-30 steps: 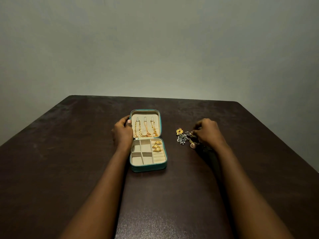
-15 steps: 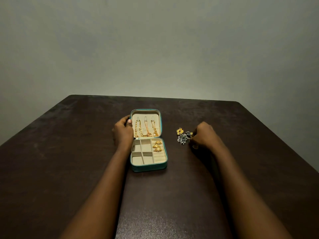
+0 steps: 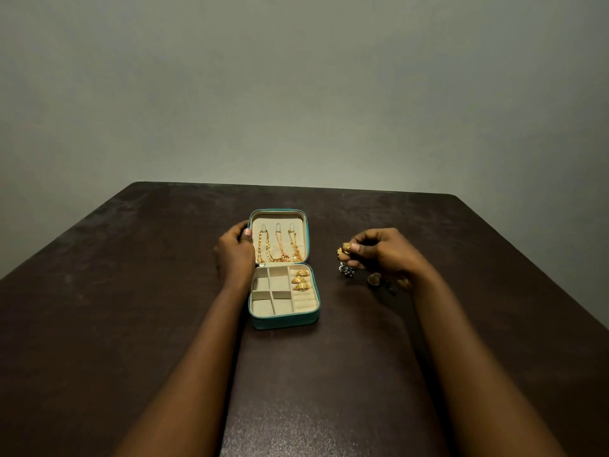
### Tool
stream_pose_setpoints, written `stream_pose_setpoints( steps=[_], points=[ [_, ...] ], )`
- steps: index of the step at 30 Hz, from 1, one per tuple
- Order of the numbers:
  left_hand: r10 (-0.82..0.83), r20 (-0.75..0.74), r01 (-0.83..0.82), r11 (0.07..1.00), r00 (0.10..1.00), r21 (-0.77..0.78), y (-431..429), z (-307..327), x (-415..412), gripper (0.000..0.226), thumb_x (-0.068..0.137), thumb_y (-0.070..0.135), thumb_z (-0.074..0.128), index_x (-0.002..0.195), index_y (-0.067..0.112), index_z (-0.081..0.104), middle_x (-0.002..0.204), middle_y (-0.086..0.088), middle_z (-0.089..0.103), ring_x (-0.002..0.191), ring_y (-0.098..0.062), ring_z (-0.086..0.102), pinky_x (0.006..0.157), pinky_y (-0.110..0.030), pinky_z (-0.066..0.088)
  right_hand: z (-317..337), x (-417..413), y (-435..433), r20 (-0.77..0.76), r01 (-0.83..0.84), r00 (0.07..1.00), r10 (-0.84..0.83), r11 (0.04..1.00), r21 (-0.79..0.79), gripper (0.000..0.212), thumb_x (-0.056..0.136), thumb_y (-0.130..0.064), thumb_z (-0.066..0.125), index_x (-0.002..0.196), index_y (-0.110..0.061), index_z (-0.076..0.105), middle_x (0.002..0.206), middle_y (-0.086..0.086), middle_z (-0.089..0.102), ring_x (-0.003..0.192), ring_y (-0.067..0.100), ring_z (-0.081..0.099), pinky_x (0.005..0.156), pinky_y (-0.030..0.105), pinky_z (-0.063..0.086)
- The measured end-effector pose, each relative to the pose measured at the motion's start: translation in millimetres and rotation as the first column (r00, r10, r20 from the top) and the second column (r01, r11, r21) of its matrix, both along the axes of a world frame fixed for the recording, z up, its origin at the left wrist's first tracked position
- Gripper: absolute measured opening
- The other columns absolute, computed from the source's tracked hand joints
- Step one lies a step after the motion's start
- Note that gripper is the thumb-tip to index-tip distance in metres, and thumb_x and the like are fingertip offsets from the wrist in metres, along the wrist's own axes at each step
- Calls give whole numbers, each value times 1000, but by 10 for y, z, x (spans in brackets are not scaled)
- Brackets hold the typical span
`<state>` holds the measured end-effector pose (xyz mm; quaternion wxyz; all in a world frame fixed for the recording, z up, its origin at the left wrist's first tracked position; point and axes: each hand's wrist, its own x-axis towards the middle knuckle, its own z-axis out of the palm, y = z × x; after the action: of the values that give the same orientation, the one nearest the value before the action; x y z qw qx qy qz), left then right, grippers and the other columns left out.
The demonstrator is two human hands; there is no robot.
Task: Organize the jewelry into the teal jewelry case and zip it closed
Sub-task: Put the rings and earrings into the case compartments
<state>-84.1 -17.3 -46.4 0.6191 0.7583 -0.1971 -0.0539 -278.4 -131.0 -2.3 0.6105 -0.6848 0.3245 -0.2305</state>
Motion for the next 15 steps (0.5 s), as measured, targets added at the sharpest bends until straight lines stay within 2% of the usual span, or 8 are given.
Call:
stream_pose_setpoints(
  steps=[4,8,11,15],
  points=[
    [7,-4,-7,1000,1000,1,-5,-5,5,30,97,18,47,122,16,62,115,-8,67,105,-24,62,83,-34,51,25,25,48,55,-56,997,49,989,133,16,86,12,51,83,3,65,78,13,68,67,10,69,61,15,55],
    [8,-3,-8,1000,1000,3,-13,-4,7,29,97,18,47,121,16,63,113,-9,68,103,-23,63,80,-33,49,63,32,114,31,-98,995,95,987,129,17,82,14,54,89,5,66,78,9,71,70,8,71,60,14,54],
    [6,5,-6,1000,1000,7,-15,-6,12,29,97,18,46,121,17,63,113,-8,68,102,-23,63,83,-36,52,67,68,156,33,-101,995,98,989,108,19,79,16,56,91,5,66,83,10,70,72,10,71,60,15,54],
    [5,10,-5,1000,1000,9,-15,-11,18,30,97,17,46,122,15,62,114,-9,68,103,-23,63,77,-31,49,62,82,183,2,-112,994,112,994,19,13,84,5,58,90,-2,66,82,10,68,70,10,67,62,18,54]
  ],
)
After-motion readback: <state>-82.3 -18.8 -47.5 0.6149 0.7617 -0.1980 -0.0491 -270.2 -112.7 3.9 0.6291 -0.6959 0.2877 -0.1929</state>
